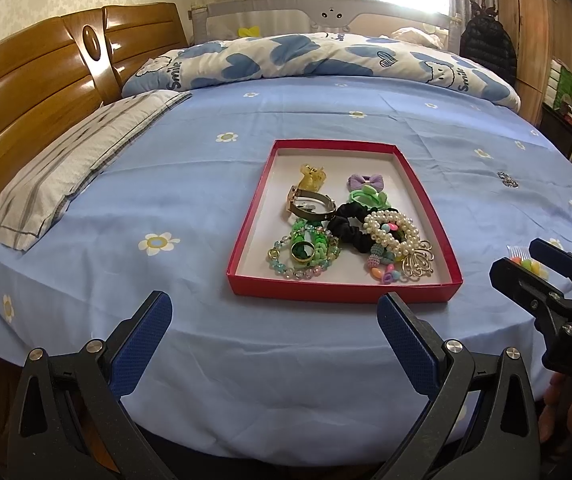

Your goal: Organize jewelry

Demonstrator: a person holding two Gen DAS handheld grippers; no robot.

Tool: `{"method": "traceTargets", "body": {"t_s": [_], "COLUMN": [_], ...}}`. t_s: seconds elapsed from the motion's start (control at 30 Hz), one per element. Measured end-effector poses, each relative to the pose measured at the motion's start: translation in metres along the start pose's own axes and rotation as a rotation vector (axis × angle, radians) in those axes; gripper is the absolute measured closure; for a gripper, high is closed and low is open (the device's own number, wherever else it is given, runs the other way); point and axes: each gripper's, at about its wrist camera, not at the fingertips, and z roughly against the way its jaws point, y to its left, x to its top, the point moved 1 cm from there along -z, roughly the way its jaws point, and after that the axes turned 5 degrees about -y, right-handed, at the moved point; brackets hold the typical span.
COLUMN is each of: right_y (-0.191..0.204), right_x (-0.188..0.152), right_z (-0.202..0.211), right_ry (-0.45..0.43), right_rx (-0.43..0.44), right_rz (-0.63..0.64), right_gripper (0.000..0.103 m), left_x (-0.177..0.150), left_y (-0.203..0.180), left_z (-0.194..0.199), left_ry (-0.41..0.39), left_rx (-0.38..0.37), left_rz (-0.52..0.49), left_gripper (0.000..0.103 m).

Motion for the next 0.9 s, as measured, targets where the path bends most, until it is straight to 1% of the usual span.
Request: {"method": "traceTargets", "body": {"t_s": [0.9], "right_y": [0.0015], "right_x": [0.0009], "right_z": [-0.0002], "right_ry": [0.002], "right_rx": [0.001], "right_rz": [0.0], "right_gripper": [0.0], "left_x": [0.0013], "left_y": [-0.0012], "left_z": [-0.003], "left_ry": [0.003], "left_rx": [-0.005], "left_rz": [-0.006], "left_gripper": [0.0]}}
